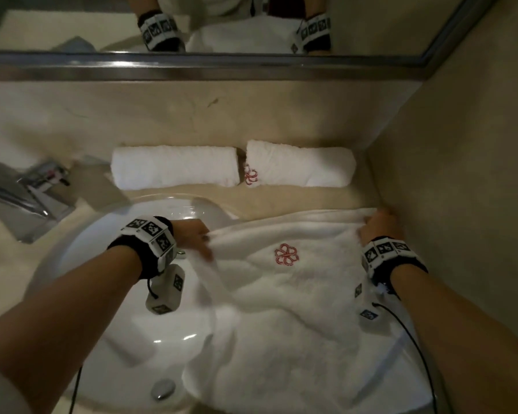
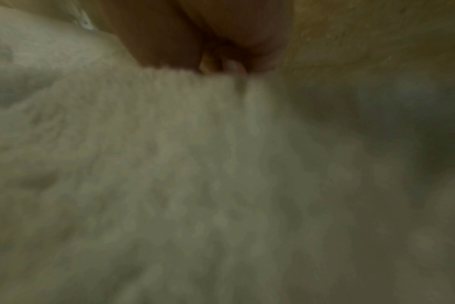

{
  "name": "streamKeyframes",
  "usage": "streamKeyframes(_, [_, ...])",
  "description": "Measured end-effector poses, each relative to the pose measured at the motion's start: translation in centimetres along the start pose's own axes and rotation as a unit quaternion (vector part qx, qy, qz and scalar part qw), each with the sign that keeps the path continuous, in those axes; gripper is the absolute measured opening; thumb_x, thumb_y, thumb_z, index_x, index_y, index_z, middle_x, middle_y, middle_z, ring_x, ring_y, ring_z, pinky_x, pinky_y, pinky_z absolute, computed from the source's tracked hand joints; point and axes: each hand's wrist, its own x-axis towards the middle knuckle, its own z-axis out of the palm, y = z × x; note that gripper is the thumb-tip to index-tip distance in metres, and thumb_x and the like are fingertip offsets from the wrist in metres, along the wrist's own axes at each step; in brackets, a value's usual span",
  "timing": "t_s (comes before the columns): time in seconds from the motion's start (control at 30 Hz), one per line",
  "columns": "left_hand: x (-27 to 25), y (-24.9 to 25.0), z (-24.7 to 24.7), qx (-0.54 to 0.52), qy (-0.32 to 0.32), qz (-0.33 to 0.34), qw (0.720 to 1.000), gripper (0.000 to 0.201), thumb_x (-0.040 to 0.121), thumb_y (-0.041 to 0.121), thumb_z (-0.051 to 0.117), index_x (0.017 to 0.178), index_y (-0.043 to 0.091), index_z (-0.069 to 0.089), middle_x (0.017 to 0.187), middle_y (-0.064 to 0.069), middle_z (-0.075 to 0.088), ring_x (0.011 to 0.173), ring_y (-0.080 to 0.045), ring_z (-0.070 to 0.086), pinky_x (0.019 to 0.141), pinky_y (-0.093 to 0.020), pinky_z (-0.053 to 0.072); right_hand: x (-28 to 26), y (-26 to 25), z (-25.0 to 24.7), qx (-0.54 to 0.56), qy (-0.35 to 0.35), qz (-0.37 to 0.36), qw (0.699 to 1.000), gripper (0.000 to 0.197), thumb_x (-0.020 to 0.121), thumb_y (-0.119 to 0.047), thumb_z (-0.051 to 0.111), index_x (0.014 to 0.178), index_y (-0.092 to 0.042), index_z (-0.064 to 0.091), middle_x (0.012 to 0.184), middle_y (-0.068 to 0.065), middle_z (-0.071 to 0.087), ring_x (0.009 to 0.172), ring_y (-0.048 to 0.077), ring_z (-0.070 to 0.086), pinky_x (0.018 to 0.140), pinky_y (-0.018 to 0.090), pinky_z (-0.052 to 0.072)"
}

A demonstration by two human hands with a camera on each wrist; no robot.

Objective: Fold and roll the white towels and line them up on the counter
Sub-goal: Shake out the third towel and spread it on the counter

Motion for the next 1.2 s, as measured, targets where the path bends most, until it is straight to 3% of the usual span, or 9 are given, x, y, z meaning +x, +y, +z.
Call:
streamKeyframes(0.17, [-1.3,-4.1,0.2,-0.121,0.011,0.023,0.992,0.02,0.076,0.015,0.075,0.087,0.019,0.06,0.076,0.006,0.06,0.071,-0.009,0.056,0.058,-0.01,0.042,-0.2,-0.2,-0.2,0.006,0.013,0.011,1.0,0.054,0.081,-0.009,0.066,0.128,0.006,0.043,0.129,0.028,0.049,0.118,0.04,0.052,0.096,0.047,0.046])
streamKeyframes(0.33, [-2.3,-5.5,1.5,-0.416,0.083,0.056,0.904,0.017,0.078,0.001,0.071,0.087,0.01,0.06,0.08,-0.009,0.057,0.073,-0.019,0.056,0.064,-0.022,0.05,-0.3,0.3,0.0,0.049,0.013,0.003,0.999,0.058,0.079,-0.01,0.068,0.129,-0.002,0.04,0.129,0.026,0.048,0.116,0.041,0.051,0.095,0.049,0.046])
streamKeyframes(0.53, [-1.8,-5.0,2.1,-0.488,0.191,0.054,0.85,0.03,0.08,0.0,0.068,0.085,0.019,0.047,0.074,-0.007,0.059,0.066,-0.021,0.055,0.058,-0.029,0.049,-1.3,0.5,-0.3,0.093,0.076,-0.011,0.993,0.032,0.087,-0.011,0.057,0.116,0.0,0.049,0.121,0.027,0.053,0.109,0.042,0.054,0.087,0.046,0.045])
streamKeyframes(0.7, [-1.5,-4.4,3.0,-0.476,0.201,0.073,0.853,0.033,0.078,-0.001,0.07,0.108,0.008,0.06,0.091,-0.018,0.061,0.084,-0.028,0.057,0.079,-0.04,0.05,-1.3,0.7,-0.3,0.137,0.074,-0.01,0.988,0.017,0.087,-0.011,0.054,0.101,0.0,0.054,0.115,0.025,0.056,0.1,0.04,0.058,0.083,0.043,0.046])
streamKeyframes(0.8, [-1.2,-4.2,3.3,-0.483,0.191,0.066,0.852,0.04,0.08,0.003,0.069,0.119,0.006,0.059,0.088,-0.011,0.067,0.083,-0.026,0.054,0.066,-0.027,0.046,-1.4,0.8,-0.3,0.131,0.083,-0.013,0.988,0.01,0.089,-0.012,0.053,0.094,-0.003,0.054,0.114,0.026,0.057,0.1,0.04,0.058,0.08,0.041,0.046])
streamKeyframes(0.9, [-1.0,-4.3,3.6,-0.496,0.193,0.065,0.844,0.032,0.081,0.006,0.069,0.112,0.01,0.063,0.068,0.007,0.072,0.079,-0.024,0.055,0.064,-0.026,0.042,-1.7,0.8,-0.6,0.139,0.099,-0.002,0.985,0.027,0.095,-0.016,0.046,0.115,0.002,0.048,0.12,0.028,0.055,0.107,0.043,0.057,0.084,0.046,0.046])
streamKeyframes(1.0, [-1.1,-4.3,3.7,-0.493,0.203,0.076,0.843,0.019,0.08,0.003,0.069,0.09,0.019,0.066,0.063,0.012,0.07,0.068,-0.007,0.064,0.069,-0.021,0.046,-1.8,0.7,-1.2,0.123,0.116,0.017,0.985,0.029,0.098,-0.016,0.038,0.122,0.0,0.037,0.122,0.03,0.053,0.107,0.045,0.056,0.085,0.049,0.045])
streamKeyframes(1.13, [-0.7,-5.0,4.0,-0.474,0.221,0.056,0.851,0.016,0.076,0.003,0.073,0.09,0.007,0.066,0.074,-0.005,0.061,0.075,-0.019,0.055,0.076,-0.03,0.044,-1.9,0.3,-1.7,0.099,0.126,0.031,0.987,0.033,0.099,-0.016,0.035,0.128,0.0,0.033,0.127,0.03,0.051,0.111,0.045,0.055,0.089,0.05,0.044])
streamKeyframes(1.2, [-0.4,-5.2,4.2,-0.476,0.236,0.043,0.846,0.017,0.076,0.007,0.074,0.089,0.002,0.064,0.072,-0.007,0.054,0.068,-0.017,0.05,0.068,-0.025,0.042,-1.9,0.2,-1.7,0.089,0.128,0.026,0.987,0.035,0.099,-0.016,0.035,0.129,0.001,0.031,0.128,0.03,0.05,0.111,0.044,0.055,0.088,0.05,0.045])
